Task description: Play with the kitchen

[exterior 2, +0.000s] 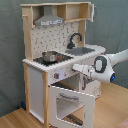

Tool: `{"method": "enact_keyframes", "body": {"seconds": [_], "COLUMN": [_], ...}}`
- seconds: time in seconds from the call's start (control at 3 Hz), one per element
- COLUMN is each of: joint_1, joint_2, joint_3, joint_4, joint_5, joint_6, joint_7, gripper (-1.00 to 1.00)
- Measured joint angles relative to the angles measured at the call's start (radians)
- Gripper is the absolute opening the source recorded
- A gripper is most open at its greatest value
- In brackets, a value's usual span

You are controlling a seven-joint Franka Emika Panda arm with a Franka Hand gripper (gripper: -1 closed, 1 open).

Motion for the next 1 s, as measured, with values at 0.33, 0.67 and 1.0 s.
{"method": "enact_keyframes", "body": {"seconds": [0.33,0.67,1.0], "joint_1": [0.000,0.000,0.001], "joint_2": [0.000,0.000,0.000], "joint_3": [-0.005,-0.009,-0.013], "joint_4": [0.003,0.006,0.008], "joint_5": [0.000,0.000,0.000], "joint_6": [0.014,0.027,0.038], "joint_7": [0.100,0.213,0.322], "gripper": [-1.00,-1.00,-1.00]}}
